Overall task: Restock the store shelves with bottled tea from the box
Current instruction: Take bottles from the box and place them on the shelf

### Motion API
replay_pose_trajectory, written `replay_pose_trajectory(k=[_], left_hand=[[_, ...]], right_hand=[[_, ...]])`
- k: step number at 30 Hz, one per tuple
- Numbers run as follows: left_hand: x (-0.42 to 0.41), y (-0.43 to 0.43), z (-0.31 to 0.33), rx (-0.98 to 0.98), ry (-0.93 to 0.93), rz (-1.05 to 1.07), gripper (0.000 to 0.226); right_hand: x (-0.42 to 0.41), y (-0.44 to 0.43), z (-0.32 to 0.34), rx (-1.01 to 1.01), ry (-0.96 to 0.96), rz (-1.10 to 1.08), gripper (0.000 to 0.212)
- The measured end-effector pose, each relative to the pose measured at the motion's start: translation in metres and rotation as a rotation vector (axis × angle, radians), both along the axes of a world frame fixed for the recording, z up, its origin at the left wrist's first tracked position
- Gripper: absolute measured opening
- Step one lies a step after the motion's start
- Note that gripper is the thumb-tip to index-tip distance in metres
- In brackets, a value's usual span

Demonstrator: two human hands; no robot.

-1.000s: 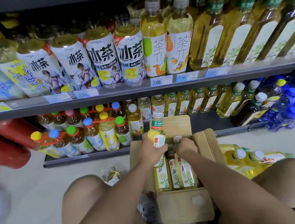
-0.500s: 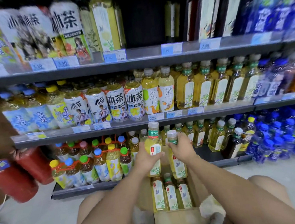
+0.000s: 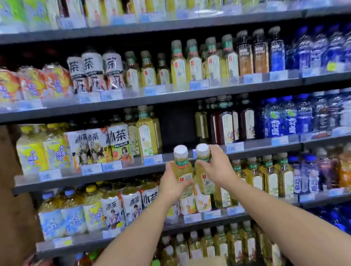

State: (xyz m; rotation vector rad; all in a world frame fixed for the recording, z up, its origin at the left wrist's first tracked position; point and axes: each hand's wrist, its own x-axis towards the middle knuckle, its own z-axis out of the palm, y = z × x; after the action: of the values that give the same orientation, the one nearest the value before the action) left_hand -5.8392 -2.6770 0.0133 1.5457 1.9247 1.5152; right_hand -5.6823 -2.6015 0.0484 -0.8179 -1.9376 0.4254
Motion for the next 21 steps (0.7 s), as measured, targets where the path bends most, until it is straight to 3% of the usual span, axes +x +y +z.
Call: replay_pose_trajectory(k=[9, 21], left_hand=[[-0.025, 0.044, 0.116, 0.164, 0.148, 0.04, 0.067], [-0.096, 0.17, 0.12, -0.022, 0.106, 0.085, 0.08]], right_hand=[[-0.02, 0.041, 0.112, 0.218, 0.042, 0.073, 0.041], [-0.084, 0.156, 0.104, 0.069, 0.008, 0.066, 0.033]])
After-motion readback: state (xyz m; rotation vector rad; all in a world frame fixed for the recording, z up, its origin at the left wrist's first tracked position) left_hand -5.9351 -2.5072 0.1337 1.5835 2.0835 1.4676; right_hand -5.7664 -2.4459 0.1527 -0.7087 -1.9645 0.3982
